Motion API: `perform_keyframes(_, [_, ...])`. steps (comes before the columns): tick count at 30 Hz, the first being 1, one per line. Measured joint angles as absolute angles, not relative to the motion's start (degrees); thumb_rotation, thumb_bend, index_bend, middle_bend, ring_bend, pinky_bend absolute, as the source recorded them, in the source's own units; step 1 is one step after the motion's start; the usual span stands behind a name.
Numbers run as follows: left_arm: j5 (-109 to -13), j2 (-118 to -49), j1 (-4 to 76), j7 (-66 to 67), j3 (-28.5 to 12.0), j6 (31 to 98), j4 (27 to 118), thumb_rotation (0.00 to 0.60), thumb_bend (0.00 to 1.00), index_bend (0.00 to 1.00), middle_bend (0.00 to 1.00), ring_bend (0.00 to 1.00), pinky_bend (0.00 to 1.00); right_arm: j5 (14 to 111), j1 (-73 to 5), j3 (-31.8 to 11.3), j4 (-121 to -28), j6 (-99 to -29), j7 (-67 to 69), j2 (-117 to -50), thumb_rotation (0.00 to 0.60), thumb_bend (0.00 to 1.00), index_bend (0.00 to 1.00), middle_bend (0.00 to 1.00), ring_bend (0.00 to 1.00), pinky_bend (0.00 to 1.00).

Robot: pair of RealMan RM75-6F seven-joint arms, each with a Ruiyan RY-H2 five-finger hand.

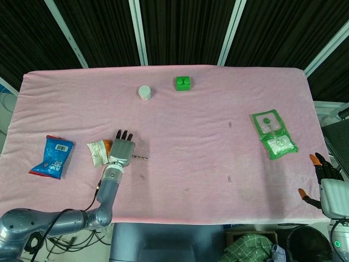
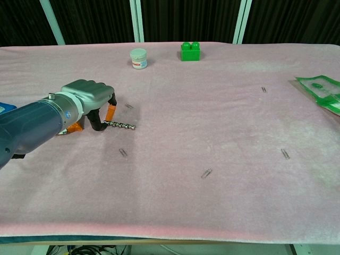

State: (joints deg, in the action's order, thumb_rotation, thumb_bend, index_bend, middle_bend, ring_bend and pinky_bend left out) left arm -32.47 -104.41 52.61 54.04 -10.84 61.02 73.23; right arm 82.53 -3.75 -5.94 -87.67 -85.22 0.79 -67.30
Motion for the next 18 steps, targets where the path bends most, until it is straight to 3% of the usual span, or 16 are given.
perform_keyframes(18, [-32.5, -104.3, 52.5, 53.7, -11.2, 61.1, 73.6, 0.6, 0.41, 0.58, 0.14, 0.0, 0.0, 82.4, -3.7, -6.0, -87.8, -85.3, 0.8, -67.2, 0.6, 0.14, 0.0, 0.03, 0.12, 0.21])
